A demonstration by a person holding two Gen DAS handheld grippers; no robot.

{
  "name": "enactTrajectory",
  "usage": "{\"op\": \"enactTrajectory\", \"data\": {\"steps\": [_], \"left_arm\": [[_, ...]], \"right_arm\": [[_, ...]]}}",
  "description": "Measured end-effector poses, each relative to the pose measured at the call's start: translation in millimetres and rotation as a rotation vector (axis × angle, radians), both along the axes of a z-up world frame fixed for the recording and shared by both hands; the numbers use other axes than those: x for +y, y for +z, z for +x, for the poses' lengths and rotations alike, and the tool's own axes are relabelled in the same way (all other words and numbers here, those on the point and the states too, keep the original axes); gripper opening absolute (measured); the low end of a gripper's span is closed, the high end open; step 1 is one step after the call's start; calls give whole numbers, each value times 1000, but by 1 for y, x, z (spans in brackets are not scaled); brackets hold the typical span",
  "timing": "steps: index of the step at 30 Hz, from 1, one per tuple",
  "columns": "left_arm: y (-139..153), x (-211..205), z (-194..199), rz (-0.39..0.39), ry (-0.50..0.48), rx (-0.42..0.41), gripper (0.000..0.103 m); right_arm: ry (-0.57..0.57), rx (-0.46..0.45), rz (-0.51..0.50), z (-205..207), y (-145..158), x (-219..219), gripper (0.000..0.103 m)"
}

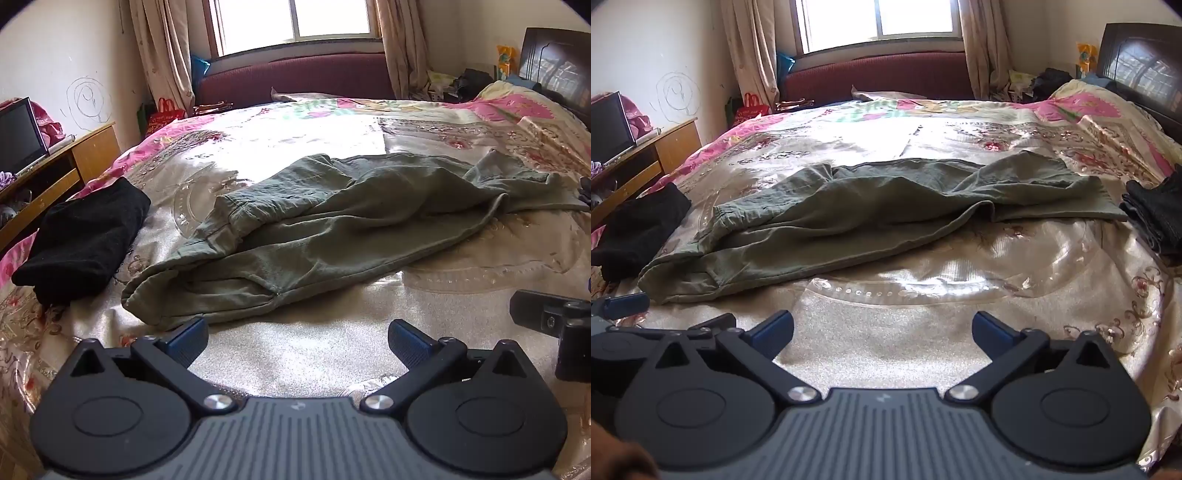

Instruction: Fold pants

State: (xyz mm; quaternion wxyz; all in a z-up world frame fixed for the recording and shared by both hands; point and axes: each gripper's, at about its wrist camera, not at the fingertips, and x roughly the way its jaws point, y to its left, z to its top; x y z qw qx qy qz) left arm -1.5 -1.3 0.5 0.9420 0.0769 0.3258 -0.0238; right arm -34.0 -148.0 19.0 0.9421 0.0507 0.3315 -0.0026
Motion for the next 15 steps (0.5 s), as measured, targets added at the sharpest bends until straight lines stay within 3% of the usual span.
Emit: {"op": "enactTrajectory", "data": {"steps": [1, 7, 15], "left_arm": [[0, 2, 1, -31, 1, 28, 103], [3, 5, 5, -44, -14, 39, 103], [-3, -1, 1, -24, -25, 34, 103]], "right_arm": [[0, 0, 0, 0, 0, 0, 102], [-1, -1, -2, -2, 0, -1, 102], [-5, 6, -10, -4, -2, -1, 102]]}}
